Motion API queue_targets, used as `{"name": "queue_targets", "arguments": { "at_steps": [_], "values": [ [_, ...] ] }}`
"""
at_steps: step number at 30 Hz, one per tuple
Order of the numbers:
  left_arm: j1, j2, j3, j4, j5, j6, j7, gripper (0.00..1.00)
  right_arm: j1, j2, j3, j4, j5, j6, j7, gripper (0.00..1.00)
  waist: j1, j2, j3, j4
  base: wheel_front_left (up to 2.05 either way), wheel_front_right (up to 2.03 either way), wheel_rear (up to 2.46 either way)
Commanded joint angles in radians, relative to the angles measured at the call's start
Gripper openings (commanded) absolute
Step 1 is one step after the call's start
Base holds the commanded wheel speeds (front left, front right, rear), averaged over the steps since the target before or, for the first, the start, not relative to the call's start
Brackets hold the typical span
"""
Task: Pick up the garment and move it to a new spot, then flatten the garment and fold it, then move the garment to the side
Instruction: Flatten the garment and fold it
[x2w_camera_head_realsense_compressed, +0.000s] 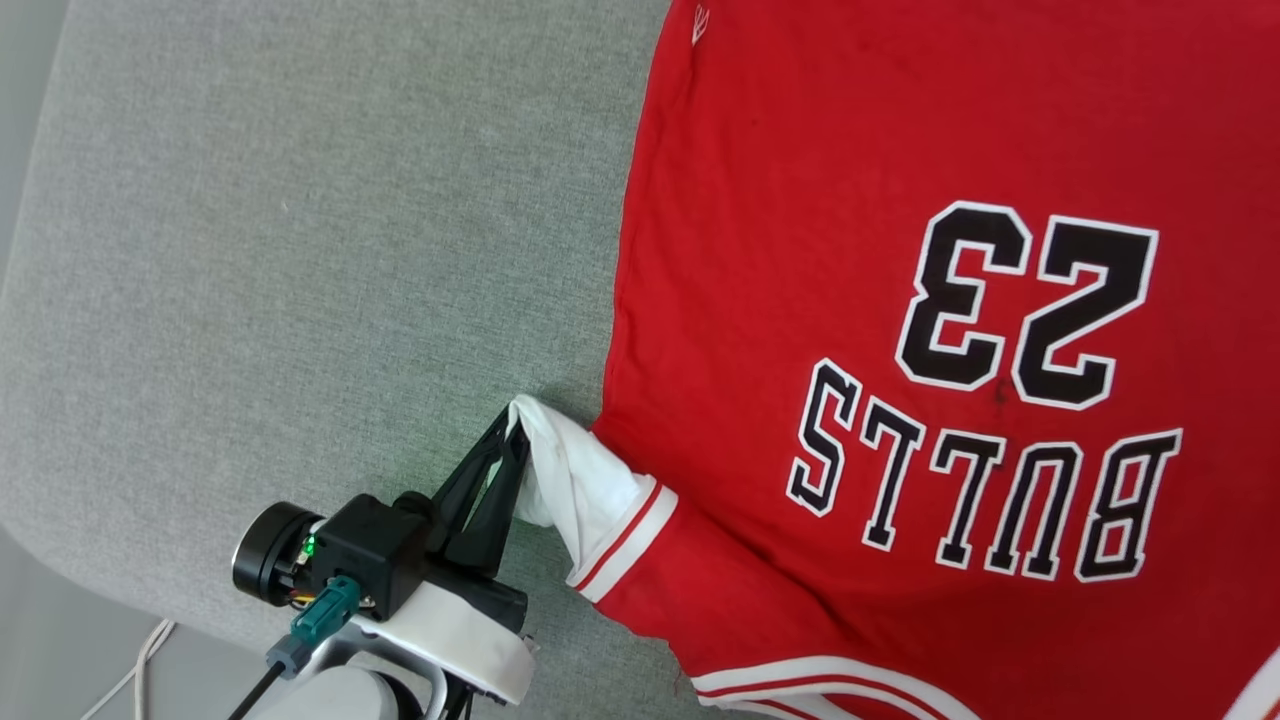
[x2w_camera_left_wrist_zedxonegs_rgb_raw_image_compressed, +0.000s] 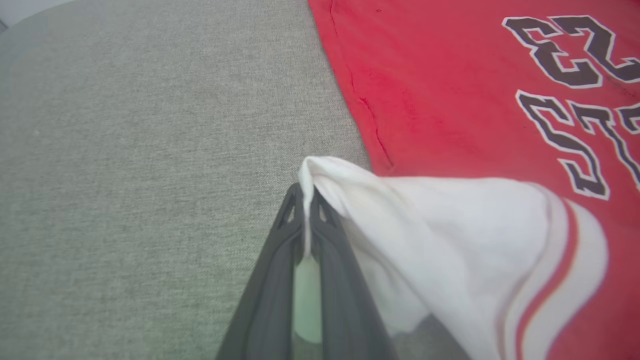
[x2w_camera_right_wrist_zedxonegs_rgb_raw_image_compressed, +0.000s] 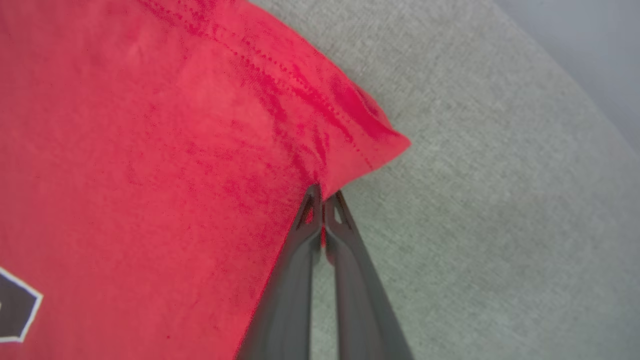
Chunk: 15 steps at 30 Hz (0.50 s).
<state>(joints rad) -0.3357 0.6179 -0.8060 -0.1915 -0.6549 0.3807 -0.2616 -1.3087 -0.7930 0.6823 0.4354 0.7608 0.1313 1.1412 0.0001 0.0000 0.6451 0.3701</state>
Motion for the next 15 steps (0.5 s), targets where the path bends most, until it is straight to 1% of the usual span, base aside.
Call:
{"name": "queue_targets", "arguments": {
  "at_steps": [1,5,7,11,15],
  "values": [
    [0.014,-0.001,0.004,0.006,0.004,-0.002,-0.005,0.00,0.020,-0.003,0.001,0.003,0.002,-0.001,-0.015,0.00,-0.0001,0.0000,-0.028,-0.013,0.00,0.00,0.00],
    [0.046,-0.001,0.019,0.011,0.005,0.004,-0.005,0.00,0.009,0.004,0.000,-0.038,0.033,-0.001,-0.081,0.00,-0.0001,0.0000,-0.097,-0.044,0.00,0.00,0.00],
    [0.068,0.008,0.026,0.014,0.000,0.009,-0.005,0.00,0.027,-0.018,0.025,-0.073,0.048,-0.001,-0.106,0.00,-0.0001,0.0000,-0.135,-0.063,0.00,0.00,0.00],
    [0.114,0.031,0.041,0.014,-0.012,0.028,-0.004,0.00,0.087,-0.081,0.081,-0.168,0.106,-0.001,-0.145,0.00,-0.0001,0.0000,-0.213,-0.108,0.00,0.00,0.00],
    [0.168,0.065,0.060,0.003,-0.028,0.053,-0.004,0.00,0.184,-0.175,0.127,-0.279,0.167,-0.001,-0.187,0.00,-0.0001,0.0000,-0.286,-0.155,0.00,0.00,0.00]
  ]
}}
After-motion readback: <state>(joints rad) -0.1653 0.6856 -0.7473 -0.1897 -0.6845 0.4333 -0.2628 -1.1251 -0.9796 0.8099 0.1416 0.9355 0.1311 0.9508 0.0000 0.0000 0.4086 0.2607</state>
